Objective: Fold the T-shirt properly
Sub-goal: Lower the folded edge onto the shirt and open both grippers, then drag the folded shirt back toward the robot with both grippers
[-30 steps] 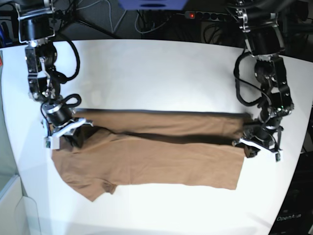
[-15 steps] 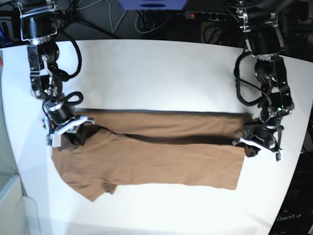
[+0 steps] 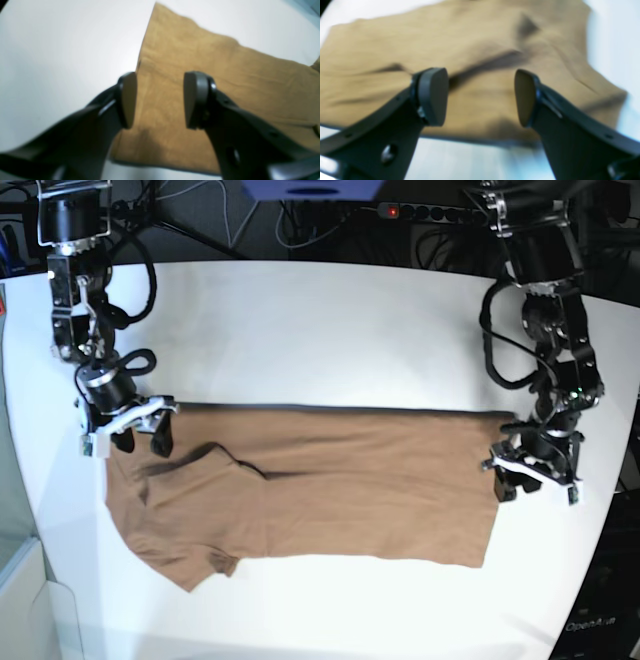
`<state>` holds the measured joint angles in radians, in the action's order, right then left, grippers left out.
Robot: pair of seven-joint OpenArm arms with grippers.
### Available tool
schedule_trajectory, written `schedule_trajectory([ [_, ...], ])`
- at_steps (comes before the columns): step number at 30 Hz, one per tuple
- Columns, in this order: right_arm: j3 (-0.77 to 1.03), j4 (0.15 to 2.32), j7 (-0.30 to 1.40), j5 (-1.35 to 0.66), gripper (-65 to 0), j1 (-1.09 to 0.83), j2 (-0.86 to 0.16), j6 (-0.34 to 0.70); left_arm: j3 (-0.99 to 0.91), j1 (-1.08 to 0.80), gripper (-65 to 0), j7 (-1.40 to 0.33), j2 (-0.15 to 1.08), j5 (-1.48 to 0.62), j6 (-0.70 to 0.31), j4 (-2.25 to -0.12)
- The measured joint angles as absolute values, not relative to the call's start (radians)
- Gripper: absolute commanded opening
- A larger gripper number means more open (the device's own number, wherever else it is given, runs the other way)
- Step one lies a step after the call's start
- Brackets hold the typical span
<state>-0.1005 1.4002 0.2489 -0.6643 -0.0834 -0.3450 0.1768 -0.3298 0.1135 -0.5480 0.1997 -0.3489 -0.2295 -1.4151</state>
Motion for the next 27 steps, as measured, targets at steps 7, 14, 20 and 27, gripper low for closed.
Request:
schedule_trajectory([
  [7,-0.1,1.255,0.245,-0.664,-64.6,-0.018,-0.381,0.181,-0.324,0.116,-62.3,-0.552,0.2,-0.344,-0.228,-1.412],
  [14,-0.101,1.236,0.247,-0.664,-64.7,-0.018,-0.382,0.183,-0.324,0.12,-61.8,-0.546,0.2,-0.345,-0.229,-1.304],
  [20,-0.11,1.23,0.251,-0.663,-64.7,-0.042,-0.38,0.181,-0.266,0.161,-61.8,-0.549,0.216,-0.33,-0.229,-1.187],
  [27,-0.131,1.232,0.226,-0.665,-64.7,-0.07,-0.381,0.184,-0.242,0.151,-61.8,-0.566,0.217,-0.229,-0.226,-1.162],
])
